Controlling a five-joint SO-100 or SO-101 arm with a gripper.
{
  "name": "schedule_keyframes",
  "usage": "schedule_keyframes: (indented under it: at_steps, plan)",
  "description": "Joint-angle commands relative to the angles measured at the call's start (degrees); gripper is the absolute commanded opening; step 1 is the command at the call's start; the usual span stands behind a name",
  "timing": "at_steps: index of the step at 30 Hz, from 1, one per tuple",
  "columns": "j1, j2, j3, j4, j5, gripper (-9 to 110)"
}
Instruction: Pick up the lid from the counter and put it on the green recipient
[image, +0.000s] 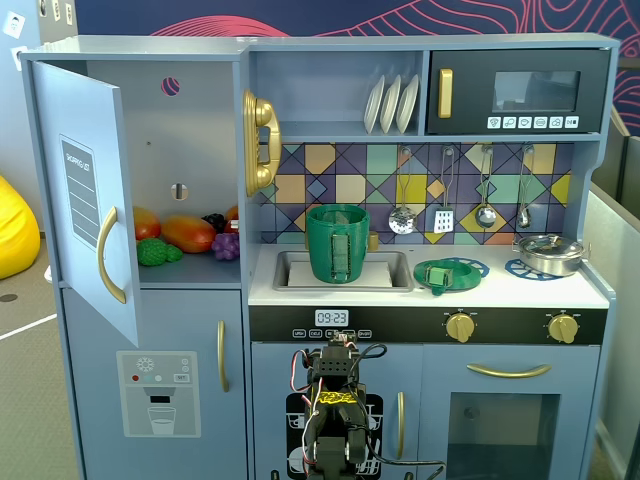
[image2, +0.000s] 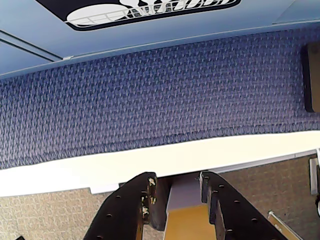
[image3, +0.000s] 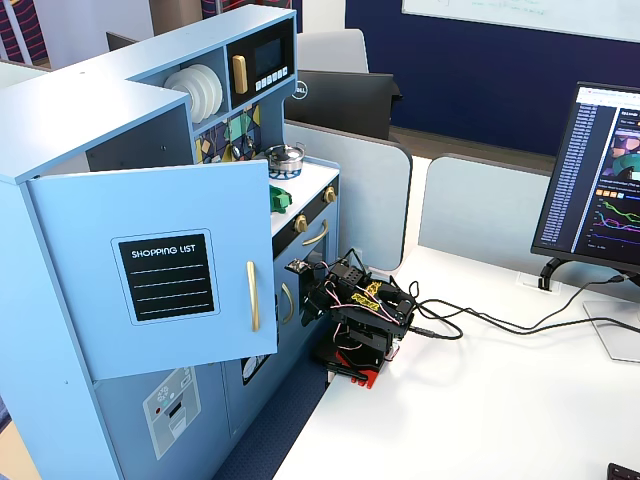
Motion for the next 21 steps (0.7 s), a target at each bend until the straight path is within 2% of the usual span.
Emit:
schedule_keyframes:
  at_steps: [1, 14, 17, 21]
  plan:
    - [3.5, -0.6, -0.3, 10.3, 0.7, 0]
    - [3.9, -0.6, -0.3, 9.7, 0.2, 0]
    - [7.0, -0.8, -0.4, 2.2, -1.1, 0]
    - [13.4, -5.5, -4.0, -18.4, -6.2, 0]
